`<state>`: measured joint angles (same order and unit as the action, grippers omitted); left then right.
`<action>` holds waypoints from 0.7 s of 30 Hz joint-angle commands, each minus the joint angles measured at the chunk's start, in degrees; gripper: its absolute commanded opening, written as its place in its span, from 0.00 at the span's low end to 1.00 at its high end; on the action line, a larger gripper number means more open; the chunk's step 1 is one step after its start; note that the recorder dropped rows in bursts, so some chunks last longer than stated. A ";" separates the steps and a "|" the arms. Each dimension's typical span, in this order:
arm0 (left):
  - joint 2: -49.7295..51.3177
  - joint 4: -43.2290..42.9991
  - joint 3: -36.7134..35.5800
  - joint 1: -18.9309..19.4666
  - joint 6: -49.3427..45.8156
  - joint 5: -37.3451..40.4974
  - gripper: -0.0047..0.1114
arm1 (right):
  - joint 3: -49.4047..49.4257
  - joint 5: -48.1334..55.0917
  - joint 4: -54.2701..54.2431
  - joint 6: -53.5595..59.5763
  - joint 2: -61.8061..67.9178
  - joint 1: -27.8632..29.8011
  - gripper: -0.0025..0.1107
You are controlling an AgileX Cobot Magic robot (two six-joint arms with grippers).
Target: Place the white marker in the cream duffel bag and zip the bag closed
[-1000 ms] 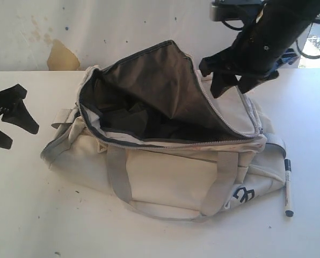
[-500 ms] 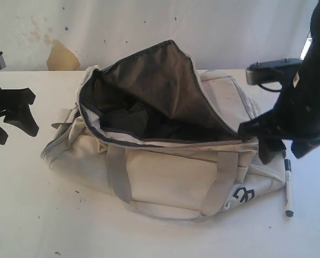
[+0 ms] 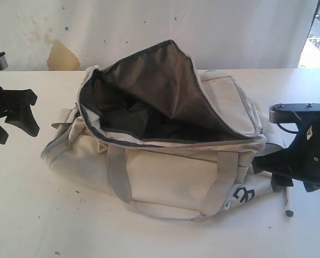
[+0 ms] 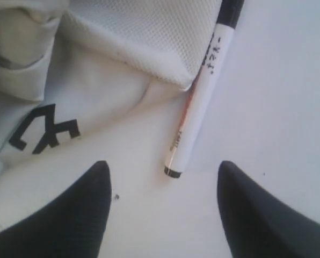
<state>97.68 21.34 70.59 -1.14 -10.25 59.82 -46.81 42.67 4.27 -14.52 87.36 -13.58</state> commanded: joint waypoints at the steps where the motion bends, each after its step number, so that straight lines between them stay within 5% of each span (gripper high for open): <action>1: -0.66 -0.08 0.21 -0.29 0.18 -0.06 0.67 | 2.41 -7.02 2.38 -3.78 1.53 0.60 0.50; 21: -0.66 -0.08 0.21 -0.29 -0.03 -0.17 0.67 | 2.41 -15.67 4.73 -3.69 9.84 3.95 0.50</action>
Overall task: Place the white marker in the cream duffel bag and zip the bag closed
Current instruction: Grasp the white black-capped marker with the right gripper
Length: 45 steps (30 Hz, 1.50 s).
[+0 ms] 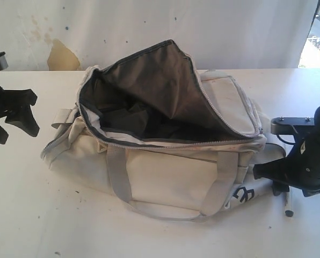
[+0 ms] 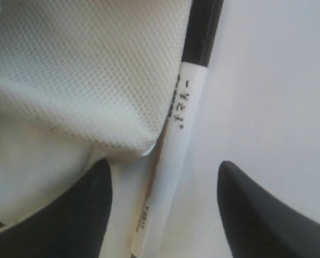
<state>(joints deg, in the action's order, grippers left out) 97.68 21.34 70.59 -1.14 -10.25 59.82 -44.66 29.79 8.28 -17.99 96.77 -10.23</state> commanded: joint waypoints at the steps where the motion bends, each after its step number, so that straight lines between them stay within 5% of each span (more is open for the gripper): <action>1: -0.66 -0.08 0.21 -0.29 -0.03 -0.17 0.67 | 0.26 -3.19 0.85 -0.22 0.77 0.61 0.50; 13: -0.66 -0.08 0.21 -0.29 -0.15 -0.19 0.67 | 0.26 -4.23 2.17 -0.22 4.00 0.61 0.49; 29: -0.66 -0.08 0.21 -0.29 -0.15 -0.30 0.67 | 1.35 -1.13 2.17 -0.22 3.77 0.61 0.02; 45: -0.66 0.04 0.21 -0.29 -0.15 -0.30 0.67 | 1.35 4.61 3.35 -1.51 -3.64 0.61 0.02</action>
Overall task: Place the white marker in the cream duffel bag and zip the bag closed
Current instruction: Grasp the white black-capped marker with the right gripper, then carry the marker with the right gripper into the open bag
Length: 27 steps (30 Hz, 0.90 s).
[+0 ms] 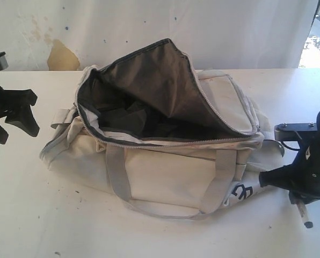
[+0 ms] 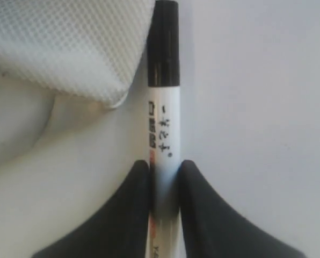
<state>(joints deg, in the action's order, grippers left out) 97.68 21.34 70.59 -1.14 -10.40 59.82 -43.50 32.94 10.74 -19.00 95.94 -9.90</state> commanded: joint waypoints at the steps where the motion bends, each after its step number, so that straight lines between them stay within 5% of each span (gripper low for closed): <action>1: -0.66 0.04 0.21 -0.29 0.00 -0.30 0.67 | 0.08 1.58 0.89 -0.51 -3.46 0.27 0.02; 15: -0.66 0.04 0.21 -0.29 0.00 -0.92 0.67 | -1.76 2.95 -0.96 3.62 -15.51 0.27 0.02; 27: -0.66 0.04 0.21 -0.29 0.00 -2.04 0.67 | -8.28 2.47 -33.21 37.41 -15.77 0.06 0.02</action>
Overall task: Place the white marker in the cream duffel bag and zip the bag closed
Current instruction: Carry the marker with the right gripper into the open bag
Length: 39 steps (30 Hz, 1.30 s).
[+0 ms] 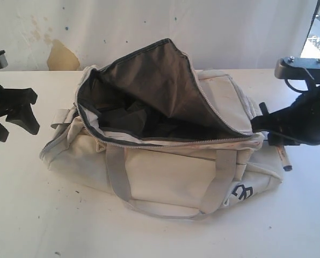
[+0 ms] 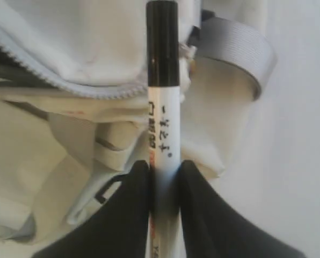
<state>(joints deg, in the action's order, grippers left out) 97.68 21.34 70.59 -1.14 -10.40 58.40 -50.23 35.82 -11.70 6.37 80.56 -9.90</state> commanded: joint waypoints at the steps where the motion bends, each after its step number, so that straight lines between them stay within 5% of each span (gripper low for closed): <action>1: -0.66 0.04 0.21 -0.29 0.00 -0.65 0.67 | -1.95 -0.52 -12.95 14.48 -0.15 -0.11 0.02; 11: -0.66 0.04 0.21 -0.29 -0.01 -0.86 0.67 | -11.05 -2.44 -15.73 19.31 8.61 -8.48 0.02; 22: -0.66 0.04 0.21 -0.29 -0.11 -1.78 0.67 | -32.64 1.49 -15.85 19.94 27.27 -16.20 0.02; 39: -0.66 0.04 0.21 -0.29 -0.11 -1.89 0.67 | -48.61 -4.11 -17.08 41.06 42.53 -22.20 0.02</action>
<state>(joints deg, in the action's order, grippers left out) 97.68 21.34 70.59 -1.14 -10.40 56.86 -97.87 34.27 -28.16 41.82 122.20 -31.05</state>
